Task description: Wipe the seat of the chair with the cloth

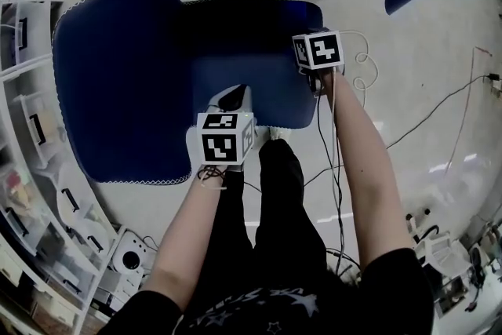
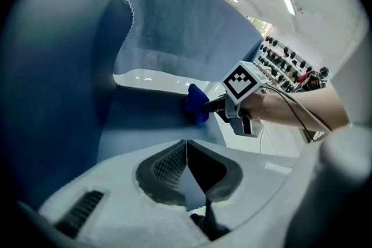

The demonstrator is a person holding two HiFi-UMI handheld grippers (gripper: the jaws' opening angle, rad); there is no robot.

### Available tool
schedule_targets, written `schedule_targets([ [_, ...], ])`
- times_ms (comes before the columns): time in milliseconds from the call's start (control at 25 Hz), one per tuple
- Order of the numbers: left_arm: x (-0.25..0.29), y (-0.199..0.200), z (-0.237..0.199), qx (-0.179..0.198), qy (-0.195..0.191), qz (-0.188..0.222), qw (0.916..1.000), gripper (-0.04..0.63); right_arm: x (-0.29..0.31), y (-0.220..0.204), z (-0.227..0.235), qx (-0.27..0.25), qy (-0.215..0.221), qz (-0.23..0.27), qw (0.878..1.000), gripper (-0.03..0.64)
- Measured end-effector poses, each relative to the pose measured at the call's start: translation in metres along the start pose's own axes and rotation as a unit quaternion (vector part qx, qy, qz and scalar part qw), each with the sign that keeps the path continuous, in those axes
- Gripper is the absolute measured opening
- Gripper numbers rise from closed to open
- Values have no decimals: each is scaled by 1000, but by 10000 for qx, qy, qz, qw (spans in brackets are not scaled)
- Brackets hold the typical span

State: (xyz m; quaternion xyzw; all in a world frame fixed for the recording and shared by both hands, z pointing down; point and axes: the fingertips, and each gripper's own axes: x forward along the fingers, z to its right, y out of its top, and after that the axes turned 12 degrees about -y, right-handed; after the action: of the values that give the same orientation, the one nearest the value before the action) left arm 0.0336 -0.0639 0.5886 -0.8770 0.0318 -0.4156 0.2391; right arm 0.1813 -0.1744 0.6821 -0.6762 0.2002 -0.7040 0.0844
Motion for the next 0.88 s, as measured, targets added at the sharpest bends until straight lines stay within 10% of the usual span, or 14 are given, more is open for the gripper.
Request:
schedule_targets([
  [640, 32, -27, 61, 35, 285, 115, 9995, 21, -17, -48, 84, 417, 140, -127, 9989, 55],
  [880, -3, -47, 26, -540, 668, 371, 9956, 21, -23, -36, 52, 234, 268, -16, 9994, 55],
])
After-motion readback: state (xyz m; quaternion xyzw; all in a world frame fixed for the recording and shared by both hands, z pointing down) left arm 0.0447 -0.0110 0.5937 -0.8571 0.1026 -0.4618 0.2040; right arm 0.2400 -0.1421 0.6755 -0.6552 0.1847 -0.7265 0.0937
